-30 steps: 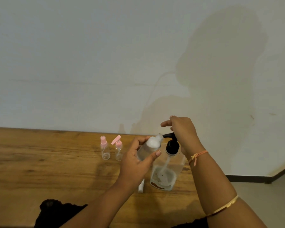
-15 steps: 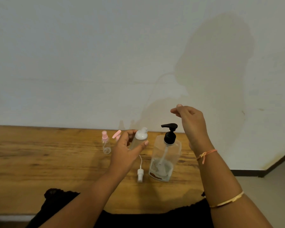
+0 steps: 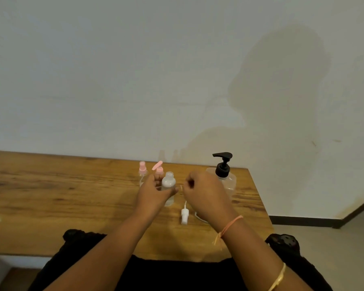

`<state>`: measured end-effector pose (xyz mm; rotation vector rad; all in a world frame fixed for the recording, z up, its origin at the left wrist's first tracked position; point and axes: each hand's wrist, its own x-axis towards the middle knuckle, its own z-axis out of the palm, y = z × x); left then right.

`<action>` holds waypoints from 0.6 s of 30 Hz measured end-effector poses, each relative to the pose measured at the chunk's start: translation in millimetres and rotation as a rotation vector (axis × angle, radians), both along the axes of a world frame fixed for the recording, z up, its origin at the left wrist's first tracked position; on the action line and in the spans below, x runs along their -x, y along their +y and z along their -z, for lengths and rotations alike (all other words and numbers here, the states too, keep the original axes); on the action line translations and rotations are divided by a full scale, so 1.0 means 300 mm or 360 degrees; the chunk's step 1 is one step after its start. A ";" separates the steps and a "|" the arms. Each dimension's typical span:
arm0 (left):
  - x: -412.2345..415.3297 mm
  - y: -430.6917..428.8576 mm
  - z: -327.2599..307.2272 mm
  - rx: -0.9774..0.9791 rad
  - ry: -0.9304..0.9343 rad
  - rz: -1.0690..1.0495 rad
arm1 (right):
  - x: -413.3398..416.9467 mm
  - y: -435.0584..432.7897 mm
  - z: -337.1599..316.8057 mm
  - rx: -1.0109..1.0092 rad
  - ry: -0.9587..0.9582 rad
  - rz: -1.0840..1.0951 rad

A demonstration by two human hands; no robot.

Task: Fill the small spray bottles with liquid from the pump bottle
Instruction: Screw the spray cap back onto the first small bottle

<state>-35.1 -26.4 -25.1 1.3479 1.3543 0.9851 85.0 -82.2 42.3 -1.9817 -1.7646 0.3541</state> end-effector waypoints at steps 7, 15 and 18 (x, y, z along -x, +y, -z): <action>0.039 0.042 0.029 0.0113 0.0120 -0.0022 | 0.017 0.089 0.250 0.0536 -0.0192 -0.0131; 0.058 0.059 0.019 0.0130 0.0101 0.0028 | 0.017 0.119 0.393 0.0723 -0.0509 -0.0199; 0.059 0.060 0.013 0.0122 0.0081 0.0026 | 0.031 0.108 0.414 0.0667 -0.0500 -0.0192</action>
